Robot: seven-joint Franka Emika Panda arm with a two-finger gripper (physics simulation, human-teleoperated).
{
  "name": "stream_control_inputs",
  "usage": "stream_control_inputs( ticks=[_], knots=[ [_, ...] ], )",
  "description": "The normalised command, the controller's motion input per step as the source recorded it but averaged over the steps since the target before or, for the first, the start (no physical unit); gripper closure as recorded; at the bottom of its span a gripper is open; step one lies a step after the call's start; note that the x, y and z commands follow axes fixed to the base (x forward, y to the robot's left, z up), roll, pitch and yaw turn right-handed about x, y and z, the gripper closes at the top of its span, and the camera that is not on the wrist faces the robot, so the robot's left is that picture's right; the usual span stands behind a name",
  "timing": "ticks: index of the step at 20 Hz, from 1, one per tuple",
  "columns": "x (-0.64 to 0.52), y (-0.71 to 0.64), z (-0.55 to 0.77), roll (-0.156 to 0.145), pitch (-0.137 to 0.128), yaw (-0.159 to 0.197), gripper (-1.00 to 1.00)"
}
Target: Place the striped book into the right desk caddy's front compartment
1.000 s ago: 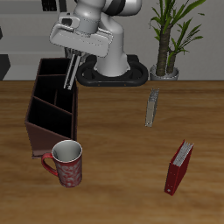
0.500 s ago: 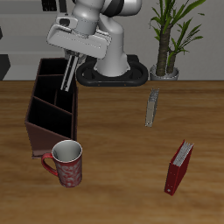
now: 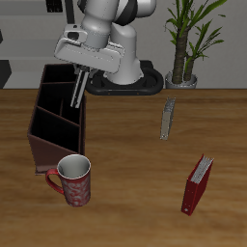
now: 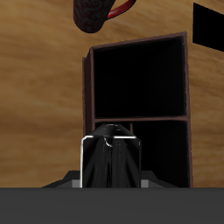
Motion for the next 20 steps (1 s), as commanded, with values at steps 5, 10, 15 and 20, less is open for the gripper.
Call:
stream_control_inputs(
  ticks=[5,10,15,20],
  knots=[
    [0.02,0.11,-0.04,0.025,-0.001,0.008,1.00],
    [0.03,-0.07,-0.17,-0.006,0.031,-0.027,1.00],
    [0.00,-0.04,-0.19,-0.005,0.034,-0.013,1.00],
    [0.04,-0.02,-0.14,-0.004,0.018,-0.003,1.00]
  ],
)
